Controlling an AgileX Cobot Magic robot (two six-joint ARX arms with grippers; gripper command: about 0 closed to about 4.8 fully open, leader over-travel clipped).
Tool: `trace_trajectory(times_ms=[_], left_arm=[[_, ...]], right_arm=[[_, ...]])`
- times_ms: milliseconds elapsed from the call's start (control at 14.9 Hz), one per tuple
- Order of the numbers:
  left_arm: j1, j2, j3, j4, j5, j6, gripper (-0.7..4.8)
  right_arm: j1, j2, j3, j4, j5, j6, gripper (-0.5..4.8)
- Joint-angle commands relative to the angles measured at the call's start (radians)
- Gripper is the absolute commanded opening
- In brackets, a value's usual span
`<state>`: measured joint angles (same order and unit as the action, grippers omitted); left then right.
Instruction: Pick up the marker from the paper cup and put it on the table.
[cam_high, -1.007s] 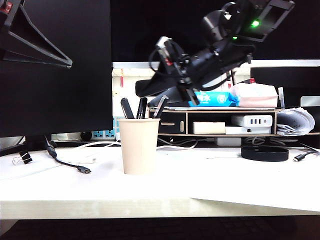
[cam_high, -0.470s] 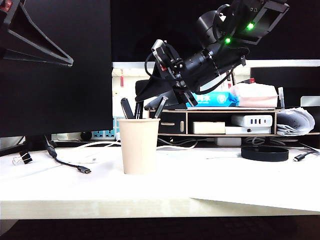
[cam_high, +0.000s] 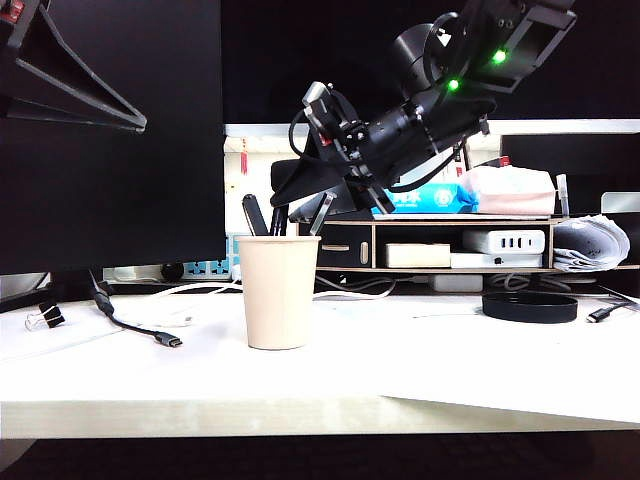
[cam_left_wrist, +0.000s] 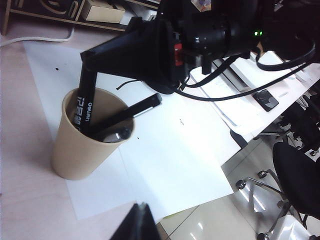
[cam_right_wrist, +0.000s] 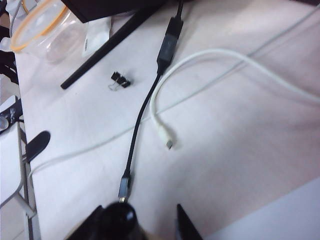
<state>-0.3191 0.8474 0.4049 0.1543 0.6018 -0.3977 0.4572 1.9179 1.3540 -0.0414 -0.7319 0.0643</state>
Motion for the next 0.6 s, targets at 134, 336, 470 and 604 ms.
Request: trace_trajectory(times_ms=[134, 336, 470, 604], left_arm=[[0.0, -0.003, 0.006, 0.012, 0.008, -0.002, -0.05], [0.0, -0.003, 0.006, 0.013, 0.007, 0.002, -0.05], [0.0, -0.003, 0.006, 0.012, 0.007, 0.002, -0.05], [0.0, -0.003, 0.006, 0.012, 0.007, 0.003, -0.05]], right_arm=[[0.003, 0.0, 0.005, 0.031, -0.003, 0.019, 1.4], [0.003, 0.0, 0.005, 0.016, -0.015, 0.022, 1.33], [0.003, 0.0, 0.005, 0.009, -0.032, 0.028, 1.33], [0.003, 0.0, 0.005, 0.008, -0.052, 0.038, 1.03]])
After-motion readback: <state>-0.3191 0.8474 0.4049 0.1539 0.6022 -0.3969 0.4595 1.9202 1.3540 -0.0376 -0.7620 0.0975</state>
